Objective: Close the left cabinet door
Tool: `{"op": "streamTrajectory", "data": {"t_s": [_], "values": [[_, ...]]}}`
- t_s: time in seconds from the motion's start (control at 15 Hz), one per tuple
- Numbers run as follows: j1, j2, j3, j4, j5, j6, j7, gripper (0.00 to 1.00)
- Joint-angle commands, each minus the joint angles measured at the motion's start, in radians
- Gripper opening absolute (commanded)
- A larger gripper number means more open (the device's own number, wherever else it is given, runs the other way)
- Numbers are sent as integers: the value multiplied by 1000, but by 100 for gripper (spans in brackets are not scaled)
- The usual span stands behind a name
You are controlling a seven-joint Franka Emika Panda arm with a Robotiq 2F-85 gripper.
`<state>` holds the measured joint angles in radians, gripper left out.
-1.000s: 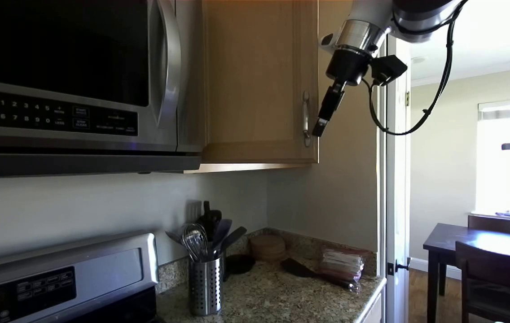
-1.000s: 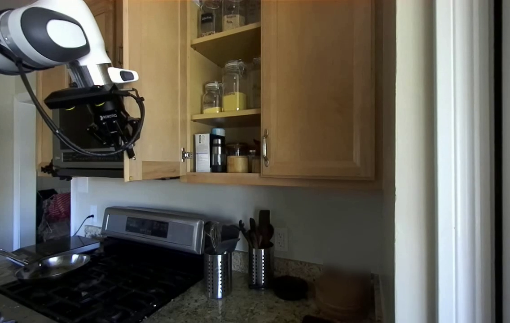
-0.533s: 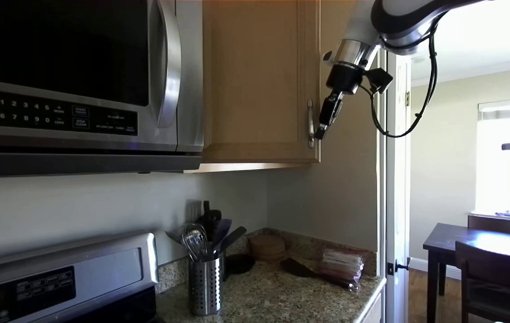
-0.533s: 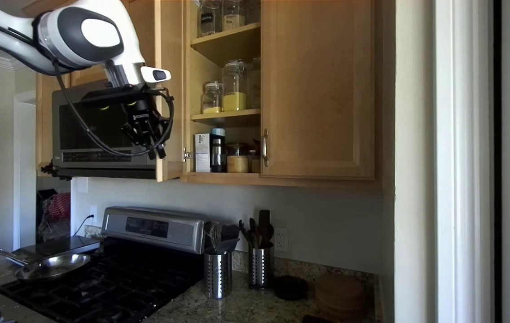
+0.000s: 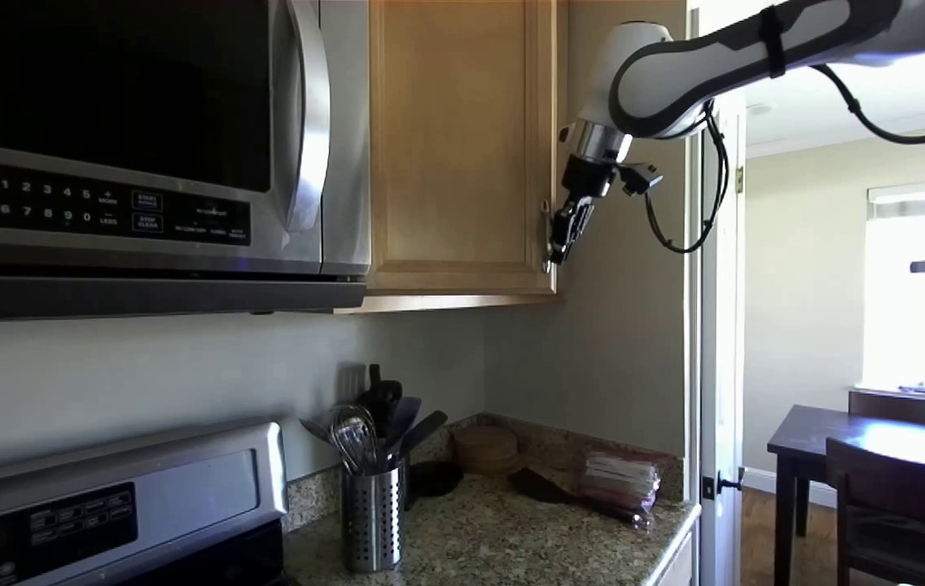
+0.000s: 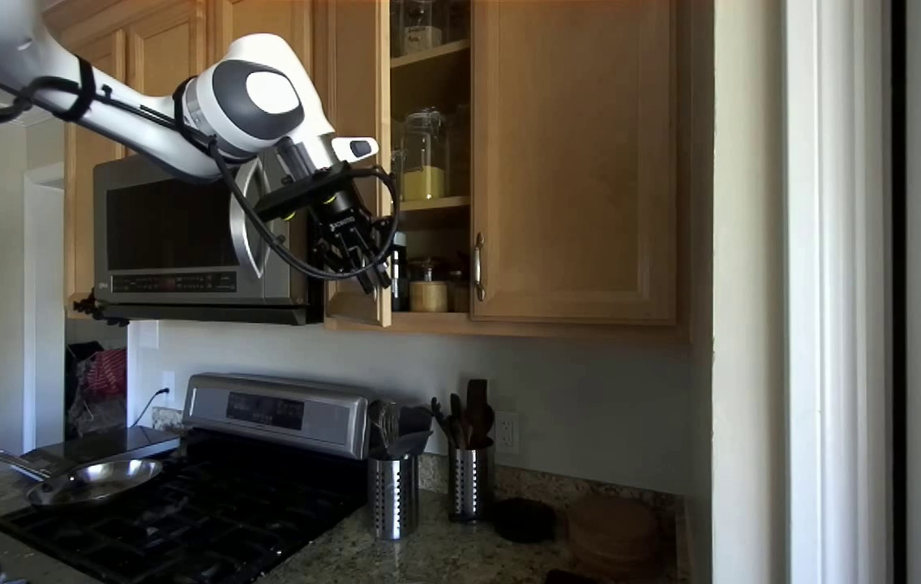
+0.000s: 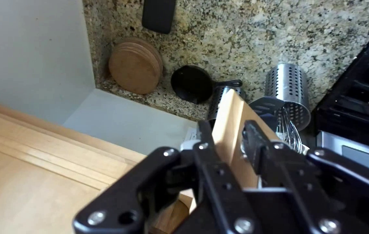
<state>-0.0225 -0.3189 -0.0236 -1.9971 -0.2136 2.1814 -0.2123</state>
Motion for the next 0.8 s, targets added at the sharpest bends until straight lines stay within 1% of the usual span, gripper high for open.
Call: {"op": "streamTrajectory", "data": {"t_s": [0.0, 0.27, 0.4, 0.6, 0.73], "values": [[12, 19, 21, 40, -18, -64, 7, 62], [29, -23, 34, 36, -9, -191, -25, 87], [52, -41, 49, 27, 6, -253, -43, 99], [85, -57, 73, 28, 17, -313, -51, 100], [111, -63, 77, 36, 53, -358, -75, 100]]}}
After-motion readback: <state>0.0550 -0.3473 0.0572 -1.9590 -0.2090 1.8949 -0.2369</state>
